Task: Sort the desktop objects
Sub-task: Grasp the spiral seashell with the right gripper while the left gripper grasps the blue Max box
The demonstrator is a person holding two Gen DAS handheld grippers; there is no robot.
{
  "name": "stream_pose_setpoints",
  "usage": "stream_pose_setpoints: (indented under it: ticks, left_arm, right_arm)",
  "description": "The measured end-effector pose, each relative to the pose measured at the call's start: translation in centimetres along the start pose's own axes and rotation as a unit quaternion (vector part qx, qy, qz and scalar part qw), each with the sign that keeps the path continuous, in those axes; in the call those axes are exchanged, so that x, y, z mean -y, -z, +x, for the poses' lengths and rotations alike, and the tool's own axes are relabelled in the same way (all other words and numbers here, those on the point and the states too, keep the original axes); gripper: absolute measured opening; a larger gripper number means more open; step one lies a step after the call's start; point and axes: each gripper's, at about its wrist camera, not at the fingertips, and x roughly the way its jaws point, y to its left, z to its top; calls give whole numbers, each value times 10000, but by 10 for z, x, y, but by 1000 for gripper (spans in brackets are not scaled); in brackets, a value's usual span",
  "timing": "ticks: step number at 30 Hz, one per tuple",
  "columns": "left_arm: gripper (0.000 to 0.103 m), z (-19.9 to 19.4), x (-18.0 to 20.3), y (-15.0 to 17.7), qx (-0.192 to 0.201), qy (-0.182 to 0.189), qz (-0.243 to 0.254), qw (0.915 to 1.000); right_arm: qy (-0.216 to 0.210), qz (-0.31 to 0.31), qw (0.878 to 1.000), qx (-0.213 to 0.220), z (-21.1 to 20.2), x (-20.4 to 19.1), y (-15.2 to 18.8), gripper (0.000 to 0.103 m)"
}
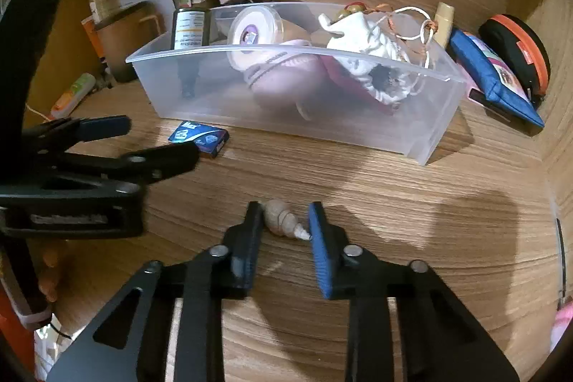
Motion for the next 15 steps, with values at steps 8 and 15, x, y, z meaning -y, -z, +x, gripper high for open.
stream_pose_setpoints:
  ticks: [8, 15]
  left_arm:
    - [102, 14, 20, -6, -185, -78, 382, 9991]
    - [89, 23, 16, -11, -335, -137, 198, 9992]
  right_arm:
    - [-531, 270, 9982, 110, -8, 17, 3, 16]
    - [-648, 483, 9965, 232, -18, 34, 8, 16]
